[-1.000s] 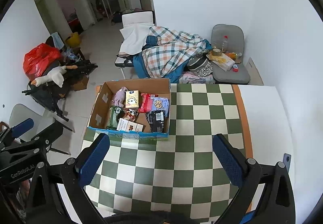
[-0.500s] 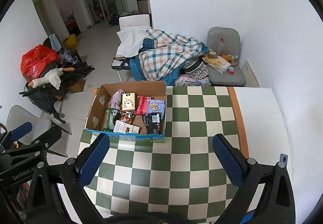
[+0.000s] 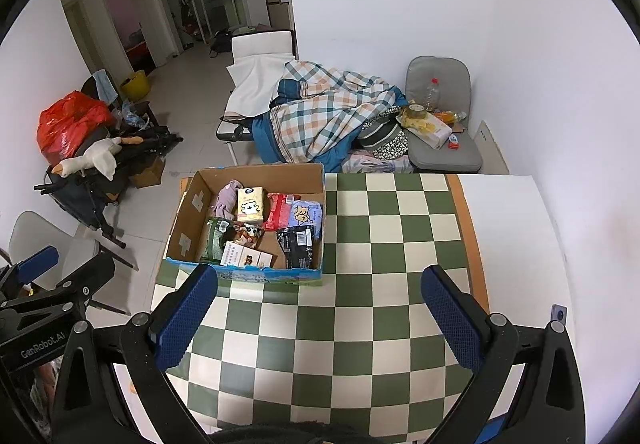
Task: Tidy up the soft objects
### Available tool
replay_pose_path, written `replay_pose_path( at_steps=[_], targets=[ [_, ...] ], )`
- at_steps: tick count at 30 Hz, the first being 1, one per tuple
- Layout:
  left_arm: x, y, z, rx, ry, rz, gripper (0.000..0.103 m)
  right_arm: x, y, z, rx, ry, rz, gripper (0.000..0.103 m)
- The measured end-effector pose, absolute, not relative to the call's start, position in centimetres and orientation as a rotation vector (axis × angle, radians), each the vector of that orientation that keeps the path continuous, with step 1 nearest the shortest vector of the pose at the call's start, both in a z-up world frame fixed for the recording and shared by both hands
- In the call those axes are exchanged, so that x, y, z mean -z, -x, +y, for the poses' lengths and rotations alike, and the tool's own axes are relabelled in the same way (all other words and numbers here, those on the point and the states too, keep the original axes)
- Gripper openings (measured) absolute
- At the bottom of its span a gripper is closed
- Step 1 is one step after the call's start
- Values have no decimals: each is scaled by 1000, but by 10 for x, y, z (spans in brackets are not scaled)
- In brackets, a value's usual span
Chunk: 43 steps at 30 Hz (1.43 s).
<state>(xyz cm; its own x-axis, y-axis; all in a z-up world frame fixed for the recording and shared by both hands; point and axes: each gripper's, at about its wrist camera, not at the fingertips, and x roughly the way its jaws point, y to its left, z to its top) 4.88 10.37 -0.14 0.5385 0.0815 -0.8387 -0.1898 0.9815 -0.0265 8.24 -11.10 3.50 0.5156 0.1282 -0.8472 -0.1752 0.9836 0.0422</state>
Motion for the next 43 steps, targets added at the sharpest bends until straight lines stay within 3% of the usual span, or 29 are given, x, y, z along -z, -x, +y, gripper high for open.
replay_pose_path(
  at_steps=[43],
  targets=[
    [-3, -43, 112, -177, 127, 982, 103, -43, -91, -109, -180, 60, 994, 103]
  ],
)
